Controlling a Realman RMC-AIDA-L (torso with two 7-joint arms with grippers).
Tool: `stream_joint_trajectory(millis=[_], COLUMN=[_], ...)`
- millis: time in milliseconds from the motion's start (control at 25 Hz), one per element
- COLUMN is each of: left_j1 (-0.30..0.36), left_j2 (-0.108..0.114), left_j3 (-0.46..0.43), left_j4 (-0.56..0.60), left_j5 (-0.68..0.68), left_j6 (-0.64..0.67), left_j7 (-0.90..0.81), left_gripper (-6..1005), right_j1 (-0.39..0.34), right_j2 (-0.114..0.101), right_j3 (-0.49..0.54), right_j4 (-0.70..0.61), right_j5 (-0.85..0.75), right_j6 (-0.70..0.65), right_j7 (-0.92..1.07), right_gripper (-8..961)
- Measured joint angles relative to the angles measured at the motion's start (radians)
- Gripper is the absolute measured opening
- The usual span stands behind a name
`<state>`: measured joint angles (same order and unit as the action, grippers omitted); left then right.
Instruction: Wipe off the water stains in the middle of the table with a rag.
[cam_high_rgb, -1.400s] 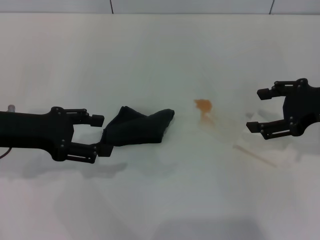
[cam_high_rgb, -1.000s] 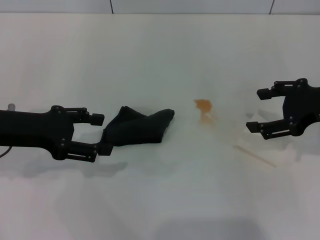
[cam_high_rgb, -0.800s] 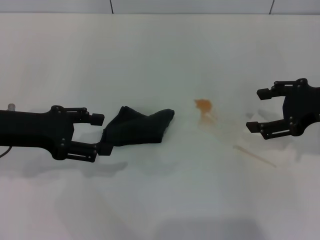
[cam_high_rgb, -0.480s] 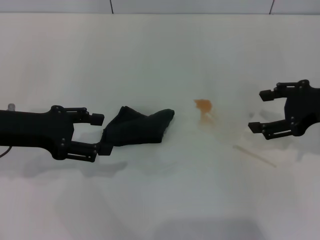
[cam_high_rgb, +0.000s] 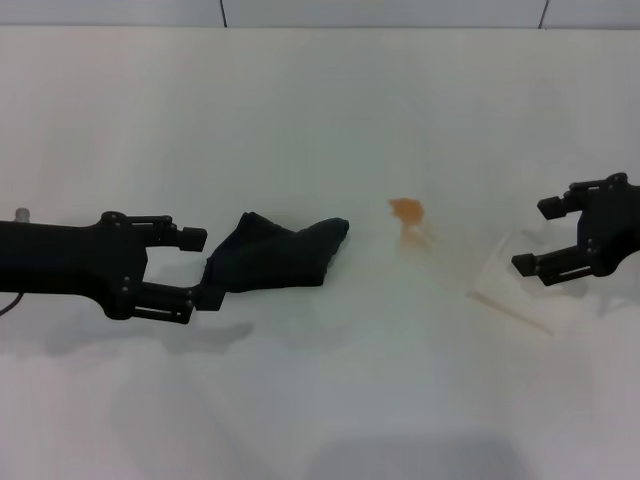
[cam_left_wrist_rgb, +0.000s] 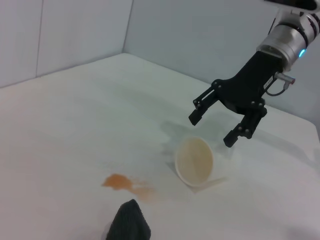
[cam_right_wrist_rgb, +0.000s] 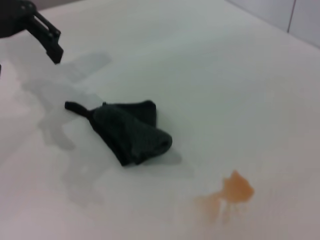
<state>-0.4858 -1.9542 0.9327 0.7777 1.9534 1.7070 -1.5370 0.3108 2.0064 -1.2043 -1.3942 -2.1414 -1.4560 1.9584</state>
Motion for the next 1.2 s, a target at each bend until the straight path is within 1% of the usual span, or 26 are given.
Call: stream_joint_trajectory(millis=[360,640,1000,1200], left_j1=[0.001,0.001,0.003,0.003], left_j2=[0.0,0.0,0.0,-0.001], left_j3=[0.0,0.0,0.0,0.0], left_j4=[-0.003,-0.003,-0.005,-0.005], left_j5=[0.0,0.0,0.001,0.001], left_j6=[0.0,0.0,0.0,0.0], left_j7=[0.0,0.0,0.0,0.0], left_gripper=[856,856,856,856], right_j1=[0.016,0.022,0.042,0.042], right_j2=[0.001,0.002,0.003,0.003], right_j3=[-0.003,-0.015,-0.061,-0.066], right_j4=[-0.017,-0.012,0.0,0.0], right_j5=[-0.039,-0.046,-0.145,-0.143], right_j6=[-0.059,-0.043,-0.024,-0.014], right_j7=[0.051,0.054,0.094,0.095], right_gripper=[833,832,831,830])
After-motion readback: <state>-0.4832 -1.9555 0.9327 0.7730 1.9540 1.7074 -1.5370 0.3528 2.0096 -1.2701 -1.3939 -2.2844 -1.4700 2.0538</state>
